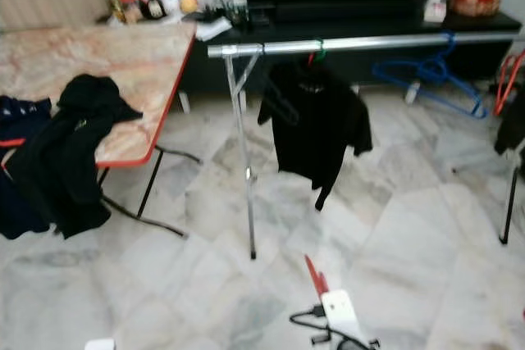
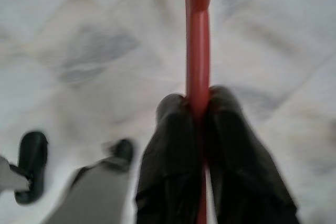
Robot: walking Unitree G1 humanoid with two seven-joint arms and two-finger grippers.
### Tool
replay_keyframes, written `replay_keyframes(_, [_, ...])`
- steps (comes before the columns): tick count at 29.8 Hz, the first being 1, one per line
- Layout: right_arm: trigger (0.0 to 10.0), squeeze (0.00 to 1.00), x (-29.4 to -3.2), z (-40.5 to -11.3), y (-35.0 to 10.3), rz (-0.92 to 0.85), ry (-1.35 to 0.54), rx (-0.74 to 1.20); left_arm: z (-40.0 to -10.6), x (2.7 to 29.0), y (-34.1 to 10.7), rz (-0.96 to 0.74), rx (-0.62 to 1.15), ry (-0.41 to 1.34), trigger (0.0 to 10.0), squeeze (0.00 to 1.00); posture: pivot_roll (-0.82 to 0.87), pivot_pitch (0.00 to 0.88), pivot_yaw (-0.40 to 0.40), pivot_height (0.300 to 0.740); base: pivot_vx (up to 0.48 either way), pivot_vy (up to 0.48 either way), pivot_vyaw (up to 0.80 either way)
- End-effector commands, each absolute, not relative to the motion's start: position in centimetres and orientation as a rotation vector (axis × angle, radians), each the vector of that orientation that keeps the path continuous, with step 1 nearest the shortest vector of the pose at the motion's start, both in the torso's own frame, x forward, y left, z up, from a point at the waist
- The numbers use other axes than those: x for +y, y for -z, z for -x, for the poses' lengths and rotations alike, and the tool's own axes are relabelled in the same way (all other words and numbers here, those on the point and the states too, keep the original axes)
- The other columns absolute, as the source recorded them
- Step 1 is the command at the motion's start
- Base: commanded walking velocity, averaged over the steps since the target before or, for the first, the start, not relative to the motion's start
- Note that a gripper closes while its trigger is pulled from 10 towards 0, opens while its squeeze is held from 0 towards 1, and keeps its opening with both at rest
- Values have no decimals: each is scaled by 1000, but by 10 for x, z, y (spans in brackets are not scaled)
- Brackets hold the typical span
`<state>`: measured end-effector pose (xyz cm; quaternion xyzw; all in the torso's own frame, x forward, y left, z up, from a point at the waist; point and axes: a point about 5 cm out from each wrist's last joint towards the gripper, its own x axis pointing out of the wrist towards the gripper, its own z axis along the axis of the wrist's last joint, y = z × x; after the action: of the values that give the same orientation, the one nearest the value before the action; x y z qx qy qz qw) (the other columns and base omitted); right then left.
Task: Hang hanger
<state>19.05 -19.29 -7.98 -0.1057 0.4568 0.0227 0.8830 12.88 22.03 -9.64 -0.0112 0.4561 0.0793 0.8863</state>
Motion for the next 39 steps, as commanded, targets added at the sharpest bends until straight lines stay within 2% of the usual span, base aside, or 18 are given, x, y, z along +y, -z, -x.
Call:
replay_keyframes(1, [10000,0,-183,-192,80,204,-66,946,-120,234,96,-4,968,-178,10000,0,2,0,23,740,0,-480,0])
replay_keyframes(10, [10000,0,-184,-193,80,206,-71,945,-122,241,93,-30,955,-159,10000,0,2,0,21,740,0,-465,0])
replay_keyframes(17, [10000,0,-182,-197,78,204,-73,932,-146,230,88,-42,907,-132,10000,0,1,0,20,740,0,0,0])
replay_keyframes(24, [10000,0,-184,-201,75,201,-65,916,-163,231,79,-75,828,-97,10000,0,2,0,22,740,0,0,0])
replay_keyframes(30, [10000,0,-184,-213,69,270,-140,884,-181,236,67,-105,739,-80,10000,0,-2,0,24,740,0,0,0])
replay_keyframes(33, [10000,0,-177,-232,56,268,-231,809,-200,237,53,-127,631,-29,10000,0,-5,0,25,740,0,0,0])
replay_keyframes(36, [10000,0,-177,-232,56,270,-235,807,-201,237,53,-128,625,-27,10000,0,-5,0,25,740,0,0,0])
replay_keyframes(37, [10000,0,-176,-252,40,331,-343,728,-227,236,24,-163,450,43,10000,0,-7,11,23,740,0,0,0])
replay_keyframes(38, [10000,0,-176,-252,40,331,-343,728,-227,236,24,-163,450,43,10000,0,-7,11,23,740,0,0,0])
replay_keyframes(39, [10000,0,-174,-279,15,436,-510,616,-255,225,-28,-228,202,177,10000,0,-11,13,25,740,0,0,0])
